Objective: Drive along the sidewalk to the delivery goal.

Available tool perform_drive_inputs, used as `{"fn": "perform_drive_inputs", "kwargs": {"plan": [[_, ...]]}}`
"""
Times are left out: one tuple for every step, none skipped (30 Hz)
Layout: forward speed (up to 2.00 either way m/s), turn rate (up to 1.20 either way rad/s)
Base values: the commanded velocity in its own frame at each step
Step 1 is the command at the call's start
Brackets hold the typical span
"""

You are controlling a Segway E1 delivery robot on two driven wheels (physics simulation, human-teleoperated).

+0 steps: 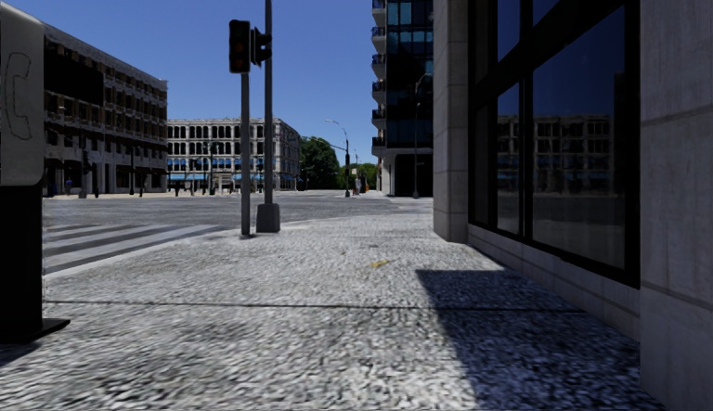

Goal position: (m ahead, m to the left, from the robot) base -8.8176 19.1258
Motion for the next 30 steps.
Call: {"fn": "perform_drive_inputs", "kwargs": {"plan": [[2.00,0.54],[2.00,0.54],[2.00,0.57],[2.00,0.65],[2.00,0.71],[2.00,0.75],[2.00,0.76],[2.00,0.76],[2.00,0.77],[2.00,0.77],[2.00,0.77],[2.00,0.77],[2.00,0.77],[2.00,0.77],[2.00,0.72],[2.00,0.66],[2.00,0.66],[2.00,0.53],[2.00,0.42],[2.00,0.37],[2.00,0.36],[2.00,0.36],[2.00,0.36],[2.00,0.35],[2.00,0.34],[2.00,0.31],[2.00,0.31],[2.00,0.30],[2.00,0.29],[2.00,0.38]]}}
